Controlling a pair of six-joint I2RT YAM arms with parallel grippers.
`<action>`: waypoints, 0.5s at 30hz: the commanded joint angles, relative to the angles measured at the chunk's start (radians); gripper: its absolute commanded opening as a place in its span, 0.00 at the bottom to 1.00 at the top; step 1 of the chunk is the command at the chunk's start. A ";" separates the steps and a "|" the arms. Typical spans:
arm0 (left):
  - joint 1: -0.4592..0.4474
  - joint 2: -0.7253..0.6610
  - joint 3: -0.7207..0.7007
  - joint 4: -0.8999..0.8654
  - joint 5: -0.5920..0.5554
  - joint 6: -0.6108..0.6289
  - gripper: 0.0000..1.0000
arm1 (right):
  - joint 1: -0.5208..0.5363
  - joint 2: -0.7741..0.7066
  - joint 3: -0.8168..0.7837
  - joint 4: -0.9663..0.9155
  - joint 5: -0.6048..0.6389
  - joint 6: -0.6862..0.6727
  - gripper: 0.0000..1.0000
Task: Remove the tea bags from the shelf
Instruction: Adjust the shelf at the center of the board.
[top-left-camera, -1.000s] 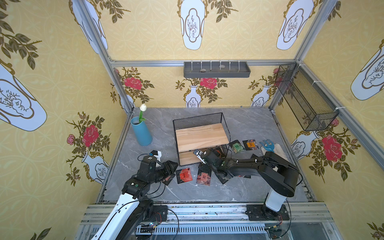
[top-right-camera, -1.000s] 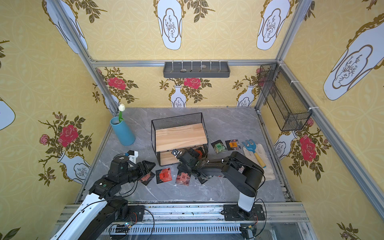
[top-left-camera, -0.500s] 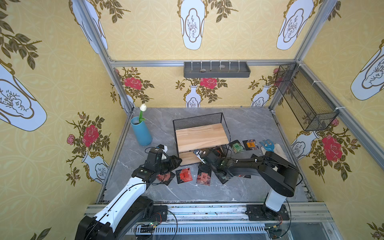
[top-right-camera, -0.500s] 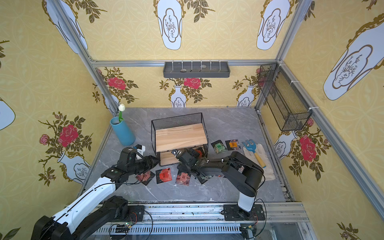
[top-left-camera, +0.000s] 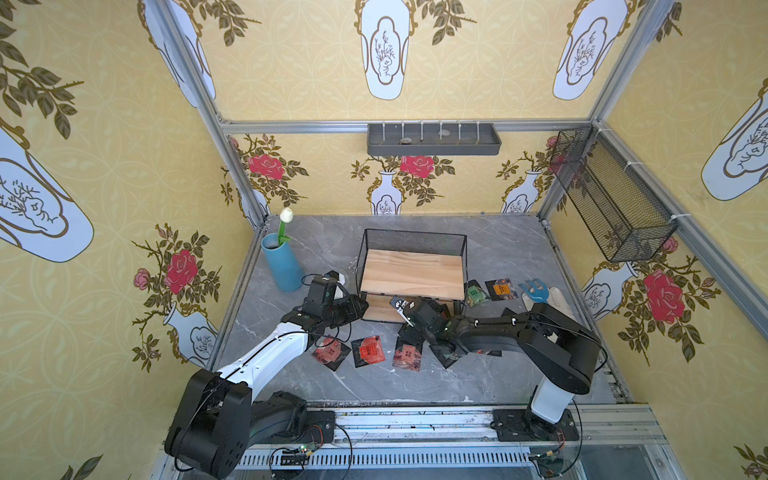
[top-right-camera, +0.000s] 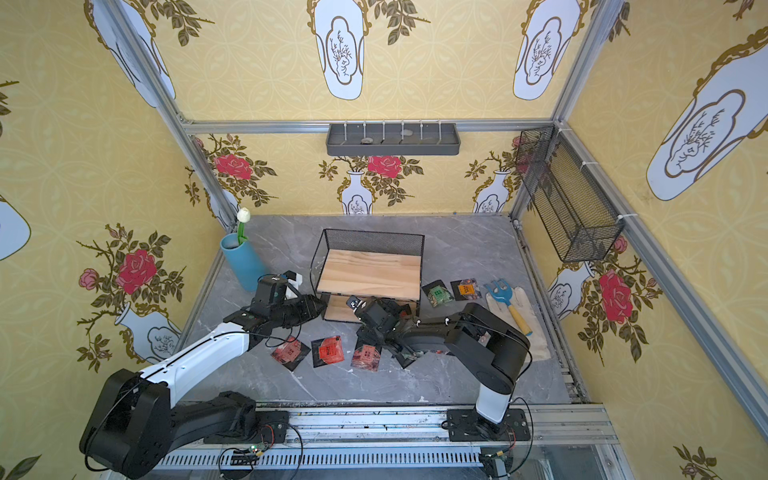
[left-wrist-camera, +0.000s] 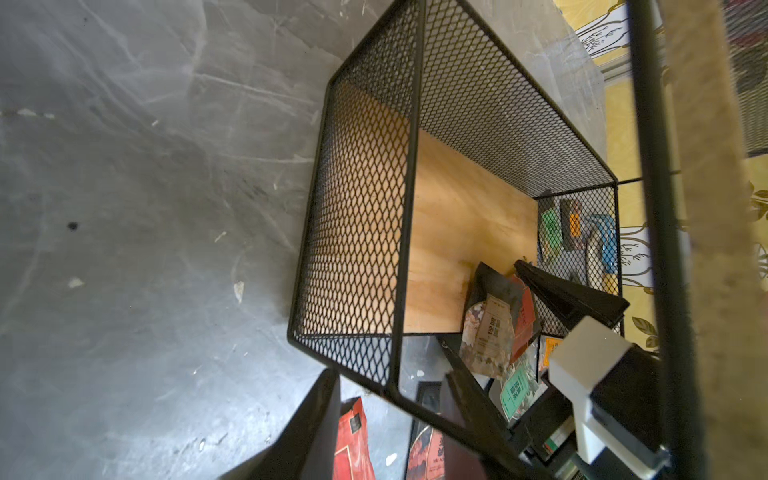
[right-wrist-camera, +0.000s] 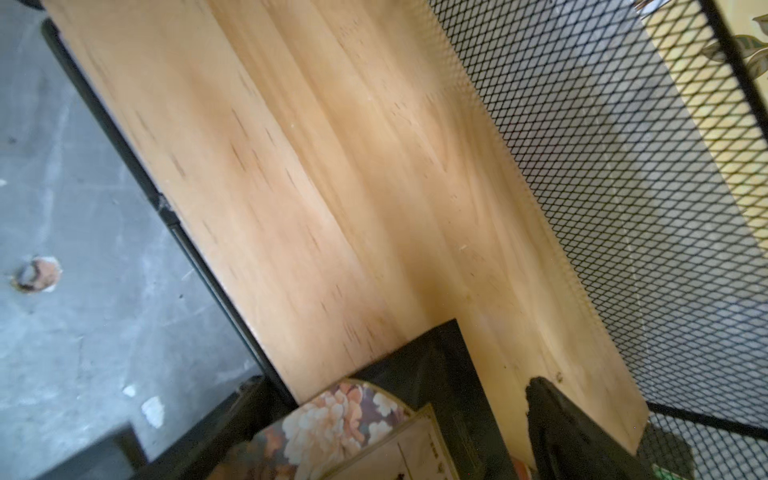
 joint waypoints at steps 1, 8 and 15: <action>0.001 0.011 0.007 0.043 -0.019 0.022 0.43 | -0.004 -0.012 -0.012 0.057 -0.024 -0.016 0.98; 0.000 0.046 0.029 0.049 -0.032 0.041 0.54 | -0.009 -0.012 -0.011 0.049 -0.030 -0.022 0.99; -0.029 0.068 0.031 0.080 -0.112 0.069 0.61 | -0.009 -0.007 -0.003 0.048 -0.031 -0.015 0.99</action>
